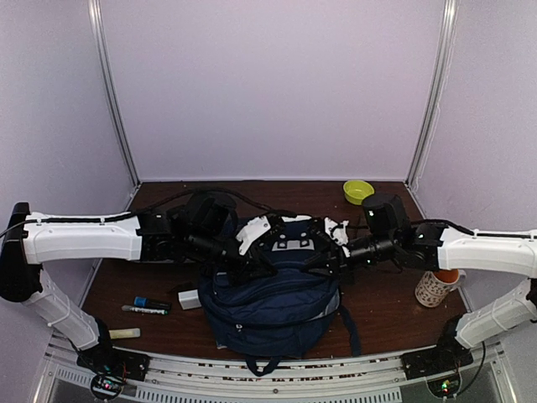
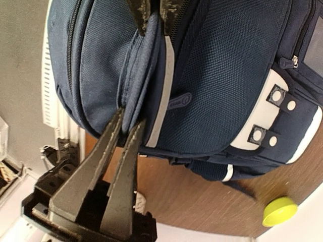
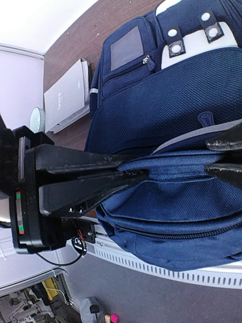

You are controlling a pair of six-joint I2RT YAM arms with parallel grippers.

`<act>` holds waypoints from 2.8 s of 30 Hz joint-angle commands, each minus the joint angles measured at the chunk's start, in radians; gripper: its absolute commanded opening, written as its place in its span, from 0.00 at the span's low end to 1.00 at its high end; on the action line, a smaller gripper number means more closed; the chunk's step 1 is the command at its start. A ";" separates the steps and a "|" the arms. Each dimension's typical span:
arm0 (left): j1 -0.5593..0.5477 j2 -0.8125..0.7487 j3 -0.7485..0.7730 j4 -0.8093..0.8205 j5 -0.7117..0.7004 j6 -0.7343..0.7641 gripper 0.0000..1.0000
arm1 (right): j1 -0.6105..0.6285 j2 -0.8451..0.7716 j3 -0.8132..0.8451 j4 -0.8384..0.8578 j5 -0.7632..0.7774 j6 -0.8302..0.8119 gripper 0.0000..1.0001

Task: Pack the student bag
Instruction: Pass from the left arm to the right, then grab the largest pocket of the student bag.

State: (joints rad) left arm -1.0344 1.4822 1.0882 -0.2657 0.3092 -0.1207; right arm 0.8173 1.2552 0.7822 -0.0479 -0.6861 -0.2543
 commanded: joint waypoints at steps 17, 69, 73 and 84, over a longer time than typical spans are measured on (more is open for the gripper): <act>0.002 0.157 0.293 0.032 -0.178 0.104 0.00 | 0.305 -0.370 -0.250 -0.031 0.666 0.538 0.00; 0.000 -0.139 -0.258 -0.004 -0.359 -0.303 0.26 | 0.326 -0.066 0.052 -0.050 0.962 0.677 0.00; 0.000 -0.125 -0.275 0.034 -0.368 -0.296 0.27 | 0.326 -0.067 0.051 -0.050 0.952 0.676 0.00; 0.000 -0.106 -0.342 0.156 -0.352 -0.266 0.17 | 0.326 -0.075 0.055 -0.063 0.947 0.680 0.00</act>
State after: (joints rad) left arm -1.0313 1.3697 0.7895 -0.2279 -0.0658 -0.4141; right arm 1.1461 1.1969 0.7929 -0.1505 0.2317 0.3985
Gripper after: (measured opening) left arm 0.216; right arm 0.072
